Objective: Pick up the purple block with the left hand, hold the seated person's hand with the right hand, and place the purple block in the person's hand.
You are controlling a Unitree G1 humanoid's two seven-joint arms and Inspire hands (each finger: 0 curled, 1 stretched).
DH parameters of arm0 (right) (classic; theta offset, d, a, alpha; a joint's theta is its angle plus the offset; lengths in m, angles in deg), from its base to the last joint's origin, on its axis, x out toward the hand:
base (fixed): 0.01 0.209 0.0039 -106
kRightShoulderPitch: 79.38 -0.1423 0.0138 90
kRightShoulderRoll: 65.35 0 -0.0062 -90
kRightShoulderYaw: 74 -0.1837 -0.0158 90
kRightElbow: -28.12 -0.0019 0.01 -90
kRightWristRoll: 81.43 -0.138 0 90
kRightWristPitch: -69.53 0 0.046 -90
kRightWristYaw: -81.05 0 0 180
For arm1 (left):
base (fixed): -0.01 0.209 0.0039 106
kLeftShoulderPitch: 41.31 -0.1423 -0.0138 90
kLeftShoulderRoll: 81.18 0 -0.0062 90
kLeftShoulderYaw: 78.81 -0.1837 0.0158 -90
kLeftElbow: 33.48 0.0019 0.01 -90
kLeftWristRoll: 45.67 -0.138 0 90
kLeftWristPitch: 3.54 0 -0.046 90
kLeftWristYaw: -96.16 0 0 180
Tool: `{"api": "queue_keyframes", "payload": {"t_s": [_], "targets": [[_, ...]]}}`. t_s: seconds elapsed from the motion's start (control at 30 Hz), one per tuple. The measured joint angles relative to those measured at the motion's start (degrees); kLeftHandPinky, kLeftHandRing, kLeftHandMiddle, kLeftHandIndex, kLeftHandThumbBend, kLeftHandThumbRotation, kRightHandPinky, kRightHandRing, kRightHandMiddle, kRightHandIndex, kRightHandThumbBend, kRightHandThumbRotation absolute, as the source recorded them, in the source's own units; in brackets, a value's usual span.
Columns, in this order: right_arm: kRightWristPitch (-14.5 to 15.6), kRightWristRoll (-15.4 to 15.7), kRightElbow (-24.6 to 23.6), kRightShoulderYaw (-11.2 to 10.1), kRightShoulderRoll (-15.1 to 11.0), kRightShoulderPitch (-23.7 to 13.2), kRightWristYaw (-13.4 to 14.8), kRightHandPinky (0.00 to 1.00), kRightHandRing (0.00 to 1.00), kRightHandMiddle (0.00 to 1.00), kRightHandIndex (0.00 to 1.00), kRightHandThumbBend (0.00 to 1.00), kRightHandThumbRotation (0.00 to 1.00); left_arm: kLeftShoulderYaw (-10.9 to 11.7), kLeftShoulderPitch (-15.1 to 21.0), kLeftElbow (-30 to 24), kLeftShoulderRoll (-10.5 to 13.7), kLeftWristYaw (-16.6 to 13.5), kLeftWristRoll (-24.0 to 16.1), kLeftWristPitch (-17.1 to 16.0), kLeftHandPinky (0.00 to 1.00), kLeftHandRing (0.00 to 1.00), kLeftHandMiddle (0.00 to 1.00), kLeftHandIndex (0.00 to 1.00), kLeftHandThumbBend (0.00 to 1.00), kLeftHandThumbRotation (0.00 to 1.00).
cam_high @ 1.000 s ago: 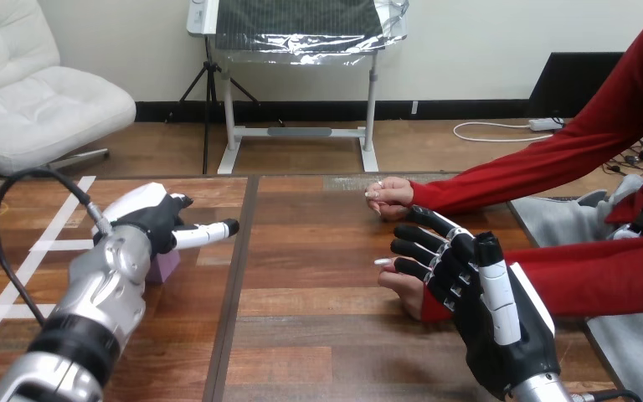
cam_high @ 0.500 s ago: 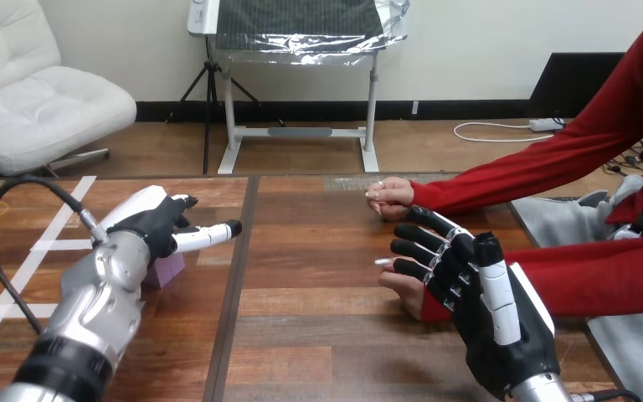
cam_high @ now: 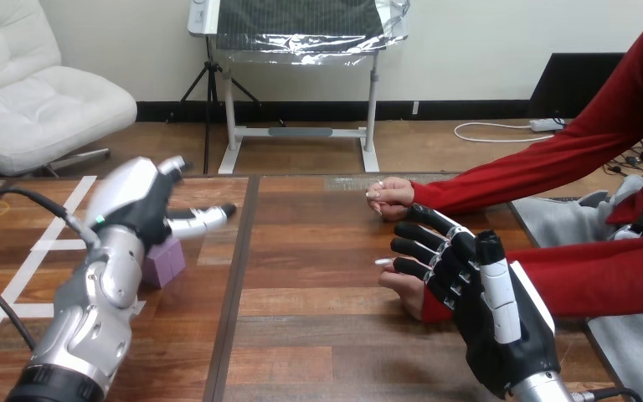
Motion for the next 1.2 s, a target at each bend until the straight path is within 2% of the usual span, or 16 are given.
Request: {"api": "queue_keyframes", "payload": {"t_s": [0.07, 0.1, 0.17, 0.37, 0.57, 1.0, 1.2], "targets": [[0.0, 0.0, 0.0, 0.0, 0.0, -0.1, 0.0, 0.79, 0.8, 0.8, 0.81, 0.89, 0.87, 0.2, 0.0, 0.0, 0.0, -2.4, -0.6, -0.8, 0.95, 0.9, 0.9, 0.9, 0.61, 0.48], [0.0, 0.0, 0.0, 0.0, 0.0, -0.2, 0.0, 0.79, 0.81, 0.8, 0.81, 0.89, 0.87, 0.5, 0.1, 0.1, 0.0, -6.0, -1.7, -1.9, 0.94, 0.9, 0.9, 0.89, 0.63, 0.47], [0.0, 0.0, 0.0, 0.0, 0.0, -0.2, 0.0, 0.79, 0.81, 0.8, 0.81, 0.89, 0.87, 0.5, 0.3, 0.2, 0.0, -7.0, -2.1, -2.2, 0.93, 0.9, 0.9, 0.89, 0.64, 0.46], [0.0, 0.0, 0.0, 0.0, 0.0, -0.4, 0.0, 0.78, 0.81, 0.8, 0.81, 0.88, 0.86, 0.2, 1.1, 3.3, -0.4, -13.6, -5.1, -3.4, 0.93, 0.9, 0.91, 0.89, 0.65, 0.44], [0.0, 0.0, 0.1, 0.0, 0.0, -0.4, 0.0, 0.78, 0.81, 0.8, 0.81, 0.88, 0.86, -0.2, 2.2, 7.6, -0.7, -18.7, -6.9, -4.4, 0.95, 0.91, 0.92, 0.9, 0.66, 0.44], [0.0, 0.0, 0.2, 0.0, 0.0, -0.4, -0.1, 0.79, 0.8, 0.79, 0.81, 0.88, 0.86, -1.1, 2.7, 15.3, -1.2, -26.1, -7.7, -6.8, 0.97, 0.94, 0.95, 0.9, 0.68, 0.43], [-0.4, 0.0, 0.4, 0.0, 0.0, -0.4, -0.5, 0.79, 0.79, 0.78, 0.81, 0.87, 0.86, -1.9, 3.1, 18.8, -1.6, -27.6, -8.4, -6.9, 0.97, 0.94, 0.94, 0.91, 0.68, 0.47]]}}
